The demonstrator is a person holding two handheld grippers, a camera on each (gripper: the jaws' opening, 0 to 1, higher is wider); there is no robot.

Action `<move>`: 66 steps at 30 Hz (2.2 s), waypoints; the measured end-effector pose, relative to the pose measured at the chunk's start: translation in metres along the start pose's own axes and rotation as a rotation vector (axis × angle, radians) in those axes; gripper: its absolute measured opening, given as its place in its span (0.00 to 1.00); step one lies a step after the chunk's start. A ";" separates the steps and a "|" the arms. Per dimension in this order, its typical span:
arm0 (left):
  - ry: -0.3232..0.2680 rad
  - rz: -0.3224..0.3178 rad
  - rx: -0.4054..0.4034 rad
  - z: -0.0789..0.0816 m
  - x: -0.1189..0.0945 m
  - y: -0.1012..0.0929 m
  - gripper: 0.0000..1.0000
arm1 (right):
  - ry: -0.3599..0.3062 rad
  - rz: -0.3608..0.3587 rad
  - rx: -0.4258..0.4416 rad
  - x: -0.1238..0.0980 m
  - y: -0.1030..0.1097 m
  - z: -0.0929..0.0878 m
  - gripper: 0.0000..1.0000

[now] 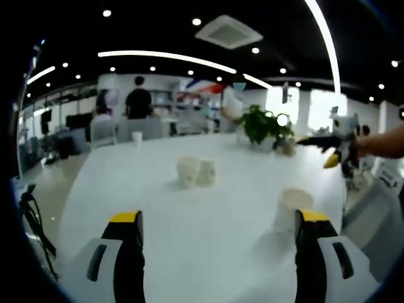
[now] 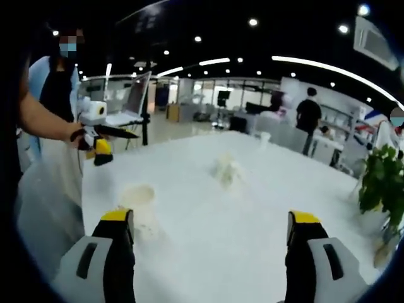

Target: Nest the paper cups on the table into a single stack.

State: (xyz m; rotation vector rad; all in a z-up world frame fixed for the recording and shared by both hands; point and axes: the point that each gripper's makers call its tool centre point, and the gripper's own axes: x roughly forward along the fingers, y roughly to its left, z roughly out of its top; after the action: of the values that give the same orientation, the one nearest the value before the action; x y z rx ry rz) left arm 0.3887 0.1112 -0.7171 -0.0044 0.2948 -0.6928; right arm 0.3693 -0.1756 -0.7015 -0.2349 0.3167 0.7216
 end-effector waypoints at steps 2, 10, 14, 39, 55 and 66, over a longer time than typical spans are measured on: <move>0.004 0.001 -0.007 -0.001 0.009 0.005 0.98 | 0.000 0.000 0.007 0.002 0.001 -0.001 1.00; 0.019 -0.005 0.020 0.000 0.034 0.016 0.98 | 0.000 0.004 0.026 0.004 0.004 -0.007 1.00; 0.023 -0.016 0.025 0.001 0.048 0.022 0.98 | 0.002 0.000 0.040 0.005 0.002 -0.010 1.00; 0.003 -0.062 0.026 0.011 0.141 0.048 0.95 | 0.015 -0.027 0.076 0.003 -0.007 -0.018 1.00; -0.070 -0.061 0.065 0.021 0.229 0.076 0.92 | 0.023 -0.012 0.096 0.019 -0.008 -0.025 0.99; -0.036 -0.105 0.130 0.014 0.269 0.069 0.77 | 0.039 -0.006 0.101 0.017 -0.004 -0.032 0.98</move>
State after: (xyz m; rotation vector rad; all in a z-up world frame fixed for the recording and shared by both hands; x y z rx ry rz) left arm 0.6319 -0.0067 -0.7821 0.0920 0.2160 -0.8146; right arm 0.3777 -0.1782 -0.7373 -0.1539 0.3884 0.6932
